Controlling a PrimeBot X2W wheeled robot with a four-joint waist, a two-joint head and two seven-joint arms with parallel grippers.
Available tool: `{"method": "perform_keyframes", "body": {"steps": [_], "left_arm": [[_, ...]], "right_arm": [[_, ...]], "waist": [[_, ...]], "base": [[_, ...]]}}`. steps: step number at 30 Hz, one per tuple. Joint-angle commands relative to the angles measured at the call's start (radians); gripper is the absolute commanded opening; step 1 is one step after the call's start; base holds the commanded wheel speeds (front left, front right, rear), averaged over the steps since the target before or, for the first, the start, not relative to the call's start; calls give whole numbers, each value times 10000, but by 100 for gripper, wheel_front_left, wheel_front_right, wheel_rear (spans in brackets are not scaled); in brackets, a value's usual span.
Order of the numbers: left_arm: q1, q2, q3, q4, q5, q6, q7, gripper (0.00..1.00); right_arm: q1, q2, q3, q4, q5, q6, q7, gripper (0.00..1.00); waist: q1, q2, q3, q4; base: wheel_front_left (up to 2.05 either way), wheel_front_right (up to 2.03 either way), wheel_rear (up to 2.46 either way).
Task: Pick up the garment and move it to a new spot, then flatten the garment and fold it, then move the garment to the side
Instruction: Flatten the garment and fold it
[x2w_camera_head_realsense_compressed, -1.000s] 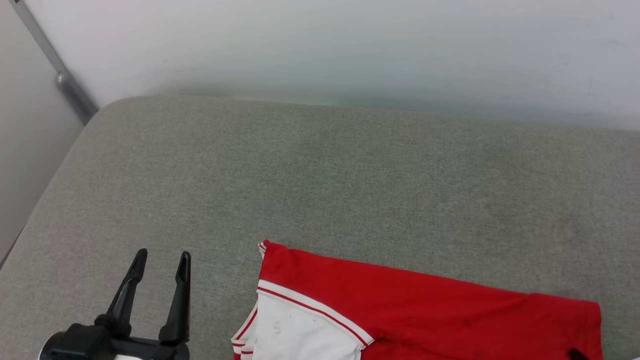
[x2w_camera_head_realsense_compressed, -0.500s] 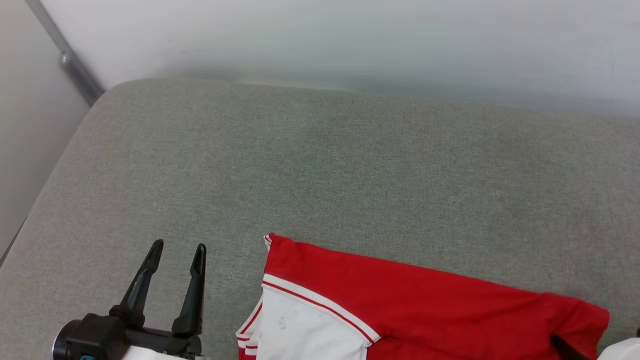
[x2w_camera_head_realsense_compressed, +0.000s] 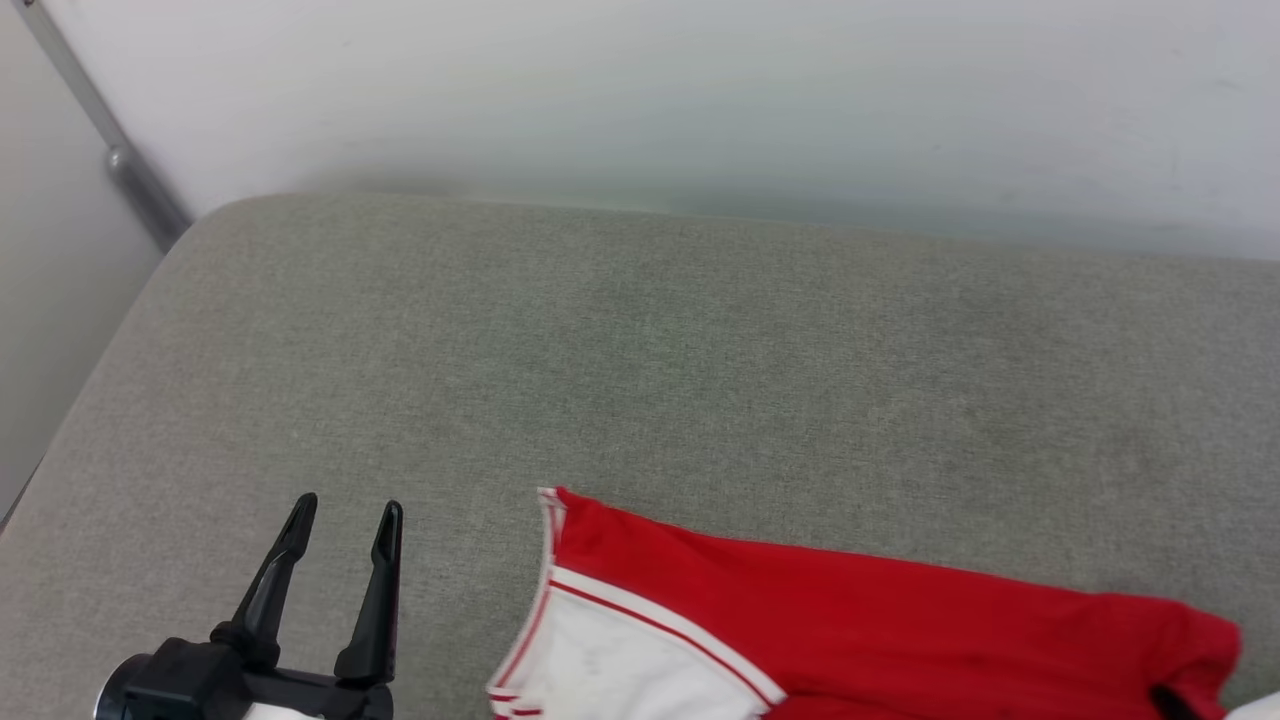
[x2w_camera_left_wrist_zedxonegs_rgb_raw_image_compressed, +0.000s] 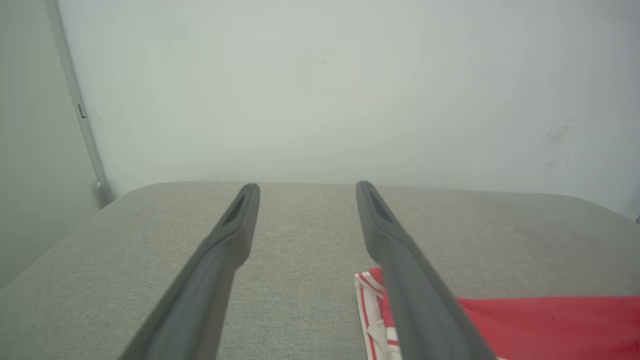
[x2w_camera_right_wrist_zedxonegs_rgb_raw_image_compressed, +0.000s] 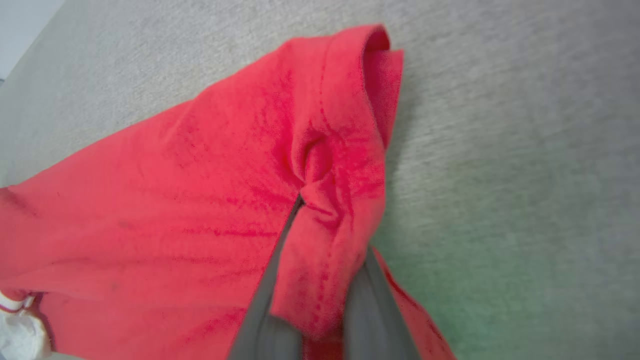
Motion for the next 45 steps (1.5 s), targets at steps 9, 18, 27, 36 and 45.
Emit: {"method": "perform_keyframes", "body": {"steps": [9, 18, 27, 36, 45], "left_arm": [[92, -5, -46, 87, -110, -11, -22, 100], [239, -118, -130, 68, -77, -11, -22, 100], [377, -228, -72, 57, -79, -11, -22, 100], [357, -247, -106, 92, -87, -11, -22, 100], [269, -93, -176, 98, -172, -11, -22, 100]], "right_arm": [[-478, -912, -1229, 107, -996, -19, -207, 0], [-46, -385, -501, -1555, -907, -16, 1032, 0], [702, 649, 1049, -4096, -816, -16, 2947, 0], [648, 1327, 2837, -4756, 31, -14, 3646, 0], [-291, 1329, 4932, -3339, 2277, -14, 2145, 0]], "waist": [[0, 0, -161, -348], [0, 0, -488, -553], [0, 0, -700, -514], [0, 0, -787, -202], [0, 0, -709, 149]], "base": [[0, 0, 0], [0, 0, 0], [0, 0, 0], [0, 0, 0], [0, 0, 0]]}}
